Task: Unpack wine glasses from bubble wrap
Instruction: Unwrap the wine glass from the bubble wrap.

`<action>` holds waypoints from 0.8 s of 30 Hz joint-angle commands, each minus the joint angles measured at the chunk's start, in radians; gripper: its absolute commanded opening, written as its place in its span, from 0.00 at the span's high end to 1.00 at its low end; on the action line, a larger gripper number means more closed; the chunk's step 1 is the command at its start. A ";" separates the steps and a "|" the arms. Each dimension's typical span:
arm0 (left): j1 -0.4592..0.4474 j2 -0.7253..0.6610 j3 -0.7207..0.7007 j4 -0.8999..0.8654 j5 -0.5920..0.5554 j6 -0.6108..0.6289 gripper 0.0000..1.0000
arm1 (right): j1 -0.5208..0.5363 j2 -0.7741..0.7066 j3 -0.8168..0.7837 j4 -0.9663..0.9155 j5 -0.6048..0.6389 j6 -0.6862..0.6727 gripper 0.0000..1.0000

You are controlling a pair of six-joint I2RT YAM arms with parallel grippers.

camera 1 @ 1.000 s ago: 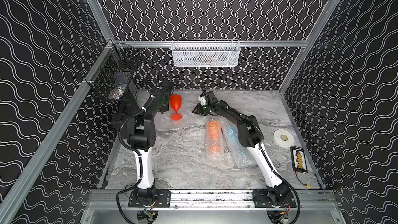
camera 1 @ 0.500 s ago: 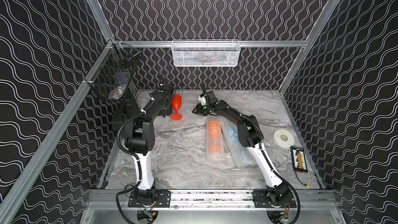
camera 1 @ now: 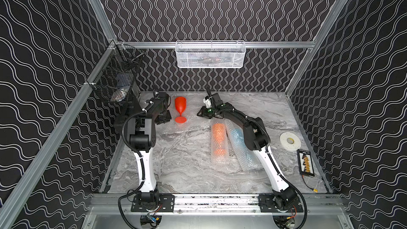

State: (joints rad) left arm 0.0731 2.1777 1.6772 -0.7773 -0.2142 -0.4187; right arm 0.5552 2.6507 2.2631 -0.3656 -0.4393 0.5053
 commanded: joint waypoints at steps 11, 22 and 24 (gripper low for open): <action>0.043 0.088 0.056 0.022 0.022 -0.010 0.59 | 0.002 0.064 0.101 -0.082 0.021 0.005 0.67; 0.050 0.111 0.121 0.007 0.044 0.016 0.57 | 0.005 0.100 0.159 -0.095 0.032 0.009 0.67; 0.049 0.085 0.109 0.023 0.058 0.020 0.57 | 0.005 0.093 0.152 -0.095 0.037 0.006 0.67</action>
State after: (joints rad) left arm 0.1200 2.2776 1.7988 -0.7158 -0.1894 -0.4156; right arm 0.5591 2.7464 2.4248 -0.4023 -0.4423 0.5091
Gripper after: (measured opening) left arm 0.432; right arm 0.328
